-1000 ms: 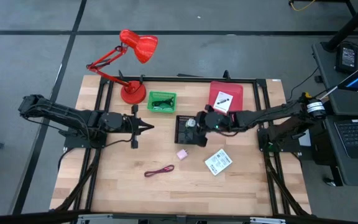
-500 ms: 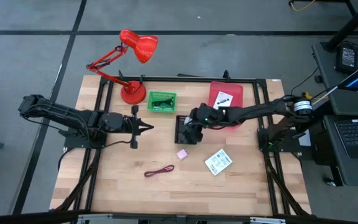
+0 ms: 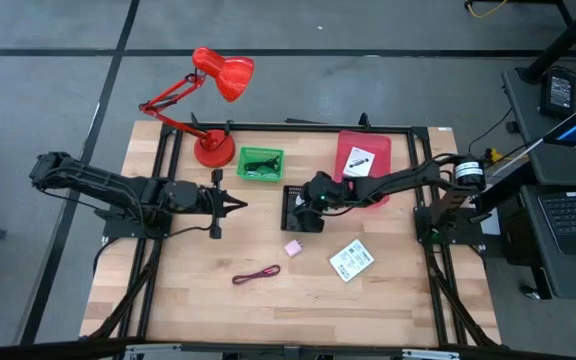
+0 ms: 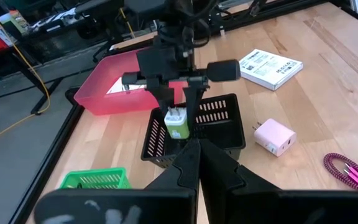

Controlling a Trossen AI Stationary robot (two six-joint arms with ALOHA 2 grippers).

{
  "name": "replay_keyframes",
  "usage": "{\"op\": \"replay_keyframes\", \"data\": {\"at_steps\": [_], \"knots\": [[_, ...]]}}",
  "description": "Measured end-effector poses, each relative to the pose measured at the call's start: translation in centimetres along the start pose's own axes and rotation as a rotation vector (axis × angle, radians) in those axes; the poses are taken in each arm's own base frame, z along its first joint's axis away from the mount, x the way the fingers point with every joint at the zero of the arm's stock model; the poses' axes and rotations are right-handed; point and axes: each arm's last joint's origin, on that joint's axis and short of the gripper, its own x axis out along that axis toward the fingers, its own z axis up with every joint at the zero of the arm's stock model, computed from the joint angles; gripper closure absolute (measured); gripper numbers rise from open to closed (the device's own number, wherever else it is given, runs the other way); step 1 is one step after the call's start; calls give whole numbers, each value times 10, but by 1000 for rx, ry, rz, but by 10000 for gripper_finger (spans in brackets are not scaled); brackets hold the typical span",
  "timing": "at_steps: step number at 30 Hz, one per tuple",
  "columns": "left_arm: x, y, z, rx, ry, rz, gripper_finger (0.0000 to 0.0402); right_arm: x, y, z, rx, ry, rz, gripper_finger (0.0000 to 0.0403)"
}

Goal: Pick and place items into bin
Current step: Put the green charger adapter into the black bin, then put the white card reader box into the pink bin

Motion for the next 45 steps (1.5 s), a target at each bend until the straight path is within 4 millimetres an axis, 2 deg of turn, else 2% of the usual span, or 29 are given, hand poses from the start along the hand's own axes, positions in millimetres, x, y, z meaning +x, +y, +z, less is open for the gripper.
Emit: {"op": "replay_keyframes", "data": {"at_steps": [19,30,45], "knots": [[0,0,-1,1,7,-1,398,8,0,-2,-24,-4,-11,280],[0,0,-1,2,13,-2,398,8,-1,-2,5,-11,-57,240],[0,0,-2,5,21,-4,398,6,-1,1,3,-19,-56,235]]}}
